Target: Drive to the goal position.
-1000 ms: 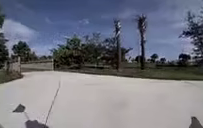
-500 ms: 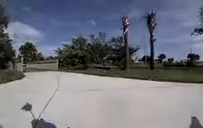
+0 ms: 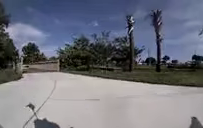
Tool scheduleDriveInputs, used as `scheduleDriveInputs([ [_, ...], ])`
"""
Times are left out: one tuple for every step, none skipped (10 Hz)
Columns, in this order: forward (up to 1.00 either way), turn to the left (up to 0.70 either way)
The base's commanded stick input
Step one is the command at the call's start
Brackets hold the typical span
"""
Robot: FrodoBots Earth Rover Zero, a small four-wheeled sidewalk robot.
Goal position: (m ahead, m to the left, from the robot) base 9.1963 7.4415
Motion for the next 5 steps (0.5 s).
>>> scheduleDriveInputs([
  [0.85, 0.03],
  [0.85, 0.0],
  [0.85, 0.0],
  [0.85, 0.0],
  [0.85, 0.34],
])
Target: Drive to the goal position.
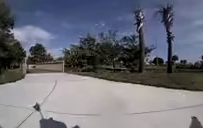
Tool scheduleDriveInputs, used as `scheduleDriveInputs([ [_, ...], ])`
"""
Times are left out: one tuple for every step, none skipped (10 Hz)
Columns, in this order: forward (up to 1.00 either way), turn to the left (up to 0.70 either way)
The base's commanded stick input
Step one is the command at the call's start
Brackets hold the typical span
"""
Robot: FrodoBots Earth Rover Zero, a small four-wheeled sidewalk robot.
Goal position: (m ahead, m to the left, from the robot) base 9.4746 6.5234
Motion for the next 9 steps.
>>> scheduleDriveInputs([
  [0.85, 0.34],
  [0.85, 0.34],
  [0.85, 0.34],
  [0.85, 0.34],
  [0.85, 0.34],
  [0.85, 0.0],
  [0.85, 0.0],
  [0.85, 0.0],
  [0.85, 0.19],
])
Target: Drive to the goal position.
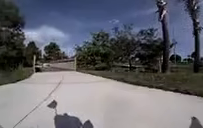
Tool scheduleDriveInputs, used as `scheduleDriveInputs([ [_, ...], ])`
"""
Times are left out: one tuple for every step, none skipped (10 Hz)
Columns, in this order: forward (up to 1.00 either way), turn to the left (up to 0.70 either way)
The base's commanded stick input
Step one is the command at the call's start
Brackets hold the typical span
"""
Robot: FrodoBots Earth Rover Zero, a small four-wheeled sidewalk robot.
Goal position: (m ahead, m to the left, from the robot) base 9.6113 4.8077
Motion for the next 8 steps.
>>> scheduleDriveInputs([
  [0.85, 0.34],
  [0.85, 0.34],
  [0.85, 0.34],
  [0.85, 0.19],
  [0.85, 0.03],
  [0.85, 0.01],
  [0.85, 0.0],
  [0.85, 0.0],
])
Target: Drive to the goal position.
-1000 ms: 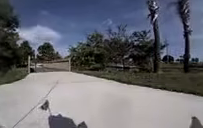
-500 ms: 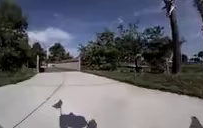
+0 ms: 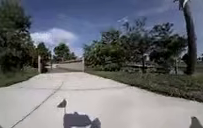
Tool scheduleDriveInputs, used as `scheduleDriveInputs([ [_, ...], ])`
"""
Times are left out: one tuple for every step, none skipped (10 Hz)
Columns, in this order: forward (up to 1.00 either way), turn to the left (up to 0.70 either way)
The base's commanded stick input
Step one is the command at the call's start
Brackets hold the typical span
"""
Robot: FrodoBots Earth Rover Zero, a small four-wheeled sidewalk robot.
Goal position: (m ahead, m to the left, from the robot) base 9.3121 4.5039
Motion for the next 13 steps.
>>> scheduleDriveInputs([
  [0.85, 0.0],
  [0.85, 0.0],
  [0.85, 0.18],
  [0.85, 0.34],
  [0.85, 0.34],
  [0.85, 0.13],
  [0.85, 0.0],
  [0.85, 0.0],
  [0.85, 0.05],
  [0.85, 0.27],
  [0.85, 0.34],
  [0.85, 0.34],
  [0.85, 0.34],
])
